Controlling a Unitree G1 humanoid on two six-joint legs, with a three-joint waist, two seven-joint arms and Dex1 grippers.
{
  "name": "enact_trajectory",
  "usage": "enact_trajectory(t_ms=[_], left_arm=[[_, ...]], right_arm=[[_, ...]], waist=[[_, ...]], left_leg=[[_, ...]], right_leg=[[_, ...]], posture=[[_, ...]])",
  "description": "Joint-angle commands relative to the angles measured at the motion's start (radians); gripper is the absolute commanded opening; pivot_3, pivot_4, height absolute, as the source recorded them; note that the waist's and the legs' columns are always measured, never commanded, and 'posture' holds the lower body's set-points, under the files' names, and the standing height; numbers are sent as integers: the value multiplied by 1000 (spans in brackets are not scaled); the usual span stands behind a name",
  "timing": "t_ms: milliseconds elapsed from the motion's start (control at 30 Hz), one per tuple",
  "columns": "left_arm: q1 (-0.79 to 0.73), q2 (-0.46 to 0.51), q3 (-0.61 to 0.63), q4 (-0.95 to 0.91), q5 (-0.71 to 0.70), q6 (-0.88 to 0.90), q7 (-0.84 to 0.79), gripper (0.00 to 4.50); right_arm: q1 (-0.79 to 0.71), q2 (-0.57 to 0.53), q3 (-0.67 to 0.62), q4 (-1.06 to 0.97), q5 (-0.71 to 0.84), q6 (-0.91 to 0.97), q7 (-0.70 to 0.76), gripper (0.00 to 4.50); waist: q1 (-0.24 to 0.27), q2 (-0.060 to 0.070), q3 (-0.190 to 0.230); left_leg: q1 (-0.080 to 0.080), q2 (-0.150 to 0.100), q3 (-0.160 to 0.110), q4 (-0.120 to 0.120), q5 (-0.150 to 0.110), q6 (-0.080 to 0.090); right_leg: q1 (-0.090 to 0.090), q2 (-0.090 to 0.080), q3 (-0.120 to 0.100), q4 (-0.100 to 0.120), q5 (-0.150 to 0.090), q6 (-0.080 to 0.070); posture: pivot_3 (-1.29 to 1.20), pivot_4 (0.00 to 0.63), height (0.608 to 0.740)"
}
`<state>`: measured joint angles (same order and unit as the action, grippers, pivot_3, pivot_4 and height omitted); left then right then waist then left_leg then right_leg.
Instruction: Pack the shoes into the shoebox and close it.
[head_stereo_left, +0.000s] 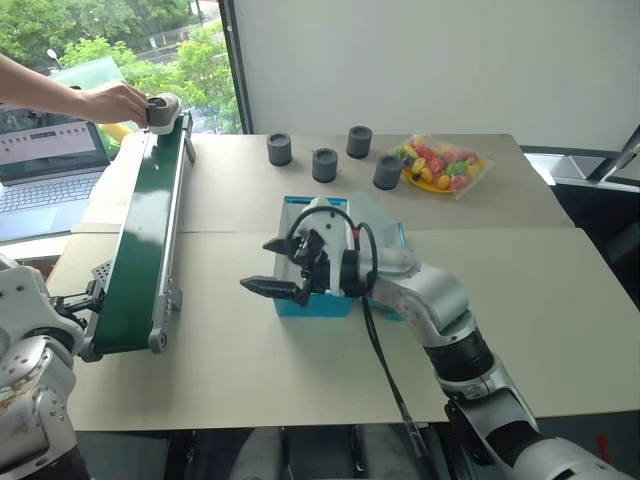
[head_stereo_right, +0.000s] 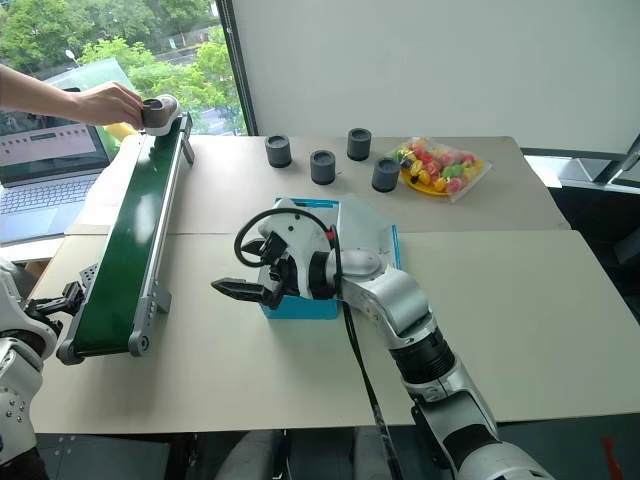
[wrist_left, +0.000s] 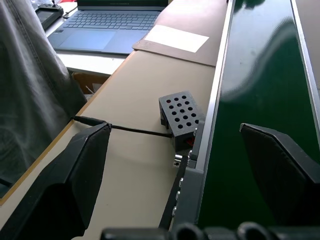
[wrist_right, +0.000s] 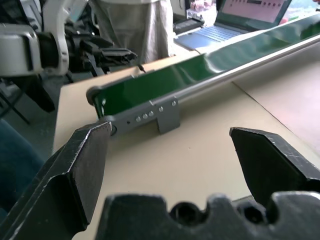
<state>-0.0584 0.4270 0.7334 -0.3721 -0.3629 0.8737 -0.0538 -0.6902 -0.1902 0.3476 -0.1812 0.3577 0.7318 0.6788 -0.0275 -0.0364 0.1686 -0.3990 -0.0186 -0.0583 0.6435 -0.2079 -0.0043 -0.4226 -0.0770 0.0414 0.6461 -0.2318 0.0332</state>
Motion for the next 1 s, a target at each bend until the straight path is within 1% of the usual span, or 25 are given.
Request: enact_trajectory(t_ms=[33, 167, 333, 567, 667, 1000], left_arm=[[-47, 14, 4, 28, -22, -39, -11, 4456], [-88, 21, -42, 53, -24, -58, -29, 4456], [-95, 21, -105, 50, -14, -81, -51, 4456], [-79, 18, -137, 25, -19, -64, -47, 4456], [-62, 31, -162, 8, -10, -62, -58, 4456], [-57, 18, -161, -40, -24, -22, -38, 4456]], right_arm=[[2, -14, 17, -19, -80, -86, -39, 4500], [14, 35, -1, 6, -103, -109, -98, 4500], [13, 76, -31, 36, -106, -112, -128, 4500], [19, 65, -28, 28, -113, -96, -120, 4500], [36, 55, -24, 8, -110, -88, -117, 4500], [25, 60, -22, 28, -129, -99, -117, 4500]], waist=[[0, 0, 0], [-1, 0, 0], [-12, 0, 0], [-15, 0, 0], [-15, 0, 0], [-15, 0, 0]], left_leg=[[0, 0, 0, 0, 0, 0], [0, 0, 0, 0, 0, 0], [0, 0, 0, -1, 0, 0], [0, 1, -1, -1, 0, 0], [0, 1, -1, -1, 0, 0], [0, 1, 0, -1, 0, 0]], right_leg=[[0, 0, 0, 0, 0, 0], [-1, 0, 0, 0, 0, 0], [-1, 0, 1, 1, 0, 0], [-1, 0, 1, 1, 0, 0], [-1, 0, 1, 1, 0, 0], [-1, 0, 1, 0, 0, 0]], posture=[[0, 150, 740], [0, 150, 740], [0, 150, 740], [0, 150, 740], [0, 150, 740], [0, 150, 740]])
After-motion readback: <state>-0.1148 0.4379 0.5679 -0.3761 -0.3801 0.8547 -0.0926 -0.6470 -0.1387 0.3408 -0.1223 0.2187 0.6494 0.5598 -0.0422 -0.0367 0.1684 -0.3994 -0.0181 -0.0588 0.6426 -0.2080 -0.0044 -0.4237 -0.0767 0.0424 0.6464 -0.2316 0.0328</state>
